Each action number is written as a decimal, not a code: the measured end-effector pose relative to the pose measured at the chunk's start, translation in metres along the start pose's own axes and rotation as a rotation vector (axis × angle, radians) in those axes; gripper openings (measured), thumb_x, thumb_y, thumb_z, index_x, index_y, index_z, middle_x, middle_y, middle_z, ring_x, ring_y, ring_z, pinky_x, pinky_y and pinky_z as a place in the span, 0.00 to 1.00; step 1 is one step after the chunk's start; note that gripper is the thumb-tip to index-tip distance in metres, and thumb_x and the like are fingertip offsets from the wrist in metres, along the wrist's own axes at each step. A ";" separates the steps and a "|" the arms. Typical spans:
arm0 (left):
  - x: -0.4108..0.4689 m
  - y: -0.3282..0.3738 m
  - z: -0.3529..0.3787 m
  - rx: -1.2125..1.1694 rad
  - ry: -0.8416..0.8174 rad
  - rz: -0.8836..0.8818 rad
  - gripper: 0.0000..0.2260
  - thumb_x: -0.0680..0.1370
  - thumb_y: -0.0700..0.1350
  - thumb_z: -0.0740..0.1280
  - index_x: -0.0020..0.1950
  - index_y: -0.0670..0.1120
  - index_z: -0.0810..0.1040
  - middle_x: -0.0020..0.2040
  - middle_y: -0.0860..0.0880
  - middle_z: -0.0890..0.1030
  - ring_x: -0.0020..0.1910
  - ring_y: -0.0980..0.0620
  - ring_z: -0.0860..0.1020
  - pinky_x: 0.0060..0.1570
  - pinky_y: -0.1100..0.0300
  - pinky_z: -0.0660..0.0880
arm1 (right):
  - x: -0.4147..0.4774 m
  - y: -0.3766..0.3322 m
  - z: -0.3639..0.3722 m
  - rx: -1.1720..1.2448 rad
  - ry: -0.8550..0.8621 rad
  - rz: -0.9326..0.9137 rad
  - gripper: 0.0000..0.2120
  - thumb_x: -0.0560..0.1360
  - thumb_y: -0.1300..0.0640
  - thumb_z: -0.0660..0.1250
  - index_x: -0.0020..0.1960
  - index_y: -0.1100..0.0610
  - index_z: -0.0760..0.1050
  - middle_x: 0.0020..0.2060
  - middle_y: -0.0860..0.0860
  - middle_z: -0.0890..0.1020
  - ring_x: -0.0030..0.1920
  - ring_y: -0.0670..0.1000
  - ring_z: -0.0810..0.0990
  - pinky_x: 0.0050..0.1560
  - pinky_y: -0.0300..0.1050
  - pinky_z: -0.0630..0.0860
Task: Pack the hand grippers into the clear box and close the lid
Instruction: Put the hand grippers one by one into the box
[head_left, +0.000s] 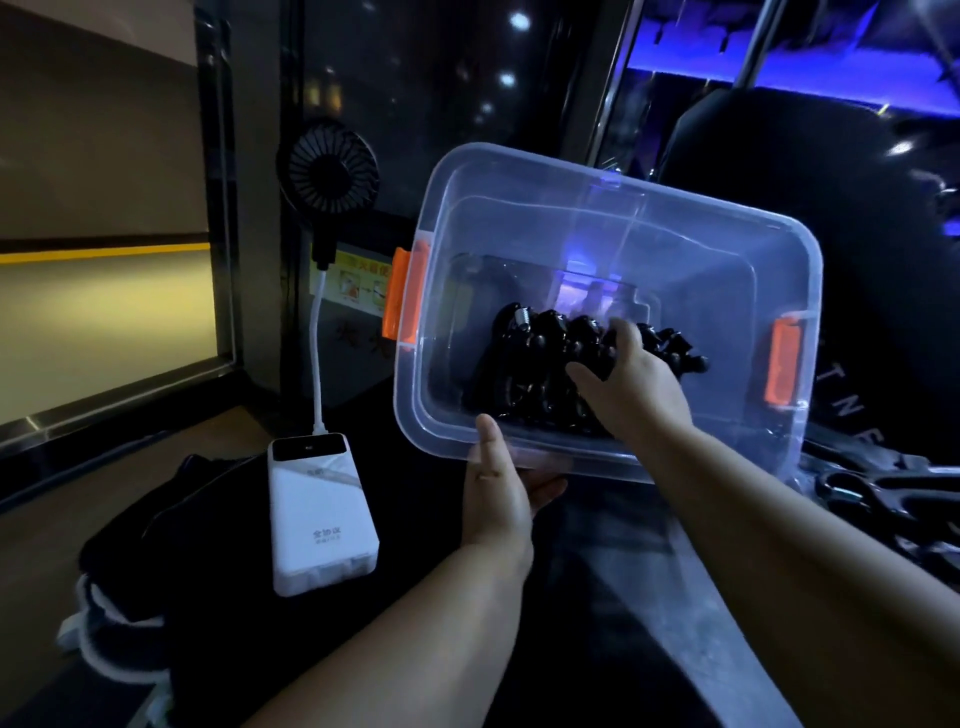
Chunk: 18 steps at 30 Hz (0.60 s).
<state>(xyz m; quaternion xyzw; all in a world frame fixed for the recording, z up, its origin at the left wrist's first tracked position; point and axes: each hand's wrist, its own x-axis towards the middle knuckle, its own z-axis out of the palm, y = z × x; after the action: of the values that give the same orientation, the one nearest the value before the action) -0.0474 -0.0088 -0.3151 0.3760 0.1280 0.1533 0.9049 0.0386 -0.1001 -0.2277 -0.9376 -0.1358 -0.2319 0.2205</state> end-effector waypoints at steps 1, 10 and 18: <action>-0.001 0.000 0.000 -0.002 -0.005 -0.010 0.32 0.80 0.63 0.52 0.66 0.36 0.70 0.50 0.35 0.82 0.37 0.47 0.84 0.31 0.60 0.78 | -0.007 0.012 -0.005 0.013 0.015 0.006 0.30 0.75 0.43 0.65 0.72 0.49 0.59 0.52 0.57 0.81 0.54 0.60 0.78 0.44 0.47 0.68; -0.017 0.003 0.005 0.070 -0.206 -0.160 0.12 0.81 0.50 0.60 0.41 0.45 0.70 0.44 0.40 0.82 0.47 0.44 0.82 0.46 0.51 0.79 | -0.063 0.113 -0.060 0.049 0.299 0.069 0.17 0.73 0.50 0.70 0.60 0.50 0.74 0.41 0.49 0.79 0.47 0.55 0.77 0.43 0.45 0.68; -0.017 0.002 0.006 0.099 -0.290 -0.204 0.15 0.81 0.48 0.60 0.36 0.43 0.74 0.42 0.43 0.84 0.42 0.48 0.84 0.51 0.50 0.75 | -0.118 0.215 -0.091 -0.172 0.274 0.312 0.18 0.73 0.46 0.67 0.60 0.52 0.75 0.51 0.55 0.80 0.58 0.60 0.71 0.58 0.54 0.68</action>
<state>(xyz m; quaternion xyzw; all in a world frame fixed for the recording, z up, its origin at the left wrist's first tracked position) -0.0607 -0.0177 -0.3074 0.4234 0.0413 -0.0013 0.9050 -0.0197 -0.3473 -0.2891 -0.9224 0.0622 -0.3309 0.1892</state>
